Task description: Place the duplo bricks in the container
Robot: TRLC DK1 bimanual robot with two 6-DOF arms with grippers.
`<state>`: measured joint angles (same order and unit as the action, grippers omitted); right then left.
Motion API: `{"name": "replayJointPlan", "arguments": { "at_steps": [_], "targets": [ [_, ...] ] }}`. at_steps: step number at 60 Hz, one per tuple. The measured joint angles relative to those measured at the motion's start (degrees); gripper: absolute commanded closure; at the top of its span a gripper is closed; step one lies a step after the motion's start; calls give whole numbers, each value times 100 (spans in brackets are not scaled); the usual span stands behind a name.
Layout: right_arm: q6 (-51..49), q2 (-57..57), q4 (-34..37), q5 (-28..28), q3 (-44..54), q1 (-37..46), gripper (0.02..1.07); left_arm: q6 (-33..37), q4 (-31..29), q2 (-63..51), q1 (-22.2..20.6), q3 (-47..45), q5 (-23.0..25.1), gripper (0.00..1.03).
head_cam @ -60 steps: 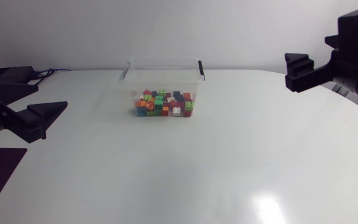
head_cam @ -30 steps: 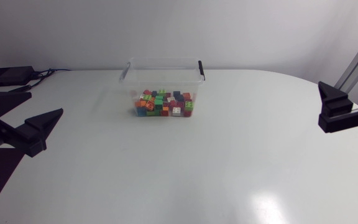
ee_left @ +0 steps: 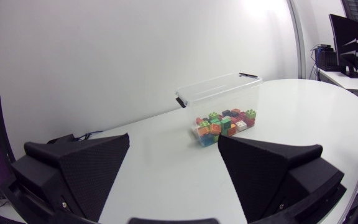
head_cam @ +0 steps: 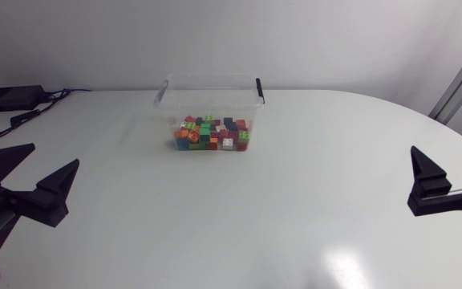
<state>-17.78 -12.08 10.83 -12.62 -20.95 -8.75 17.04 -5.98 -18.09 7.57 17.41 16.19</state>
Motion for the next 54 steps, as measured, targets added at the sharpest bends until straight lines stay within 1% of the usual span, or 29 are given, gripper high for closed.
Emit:
{"name": "replayJointPlan", "arguments": {
  "at_steps": [36, 42, 54],
  "targets": [
    [1456, 1080, -944, 1163, 1827, 780, 7, -1386, 481, 1635, -671, -1499, -1497, 5],
    [1574, 1150, -964, 1228, 1993, 835, 7, -1491, 490, 1735, -704, -1624, -1550, 5],
    [1631, 1180, -979, 1244, 1998, 850, 7, -1558, 505, 1773, -708, -1626, -1567, 5]
  ]
}}
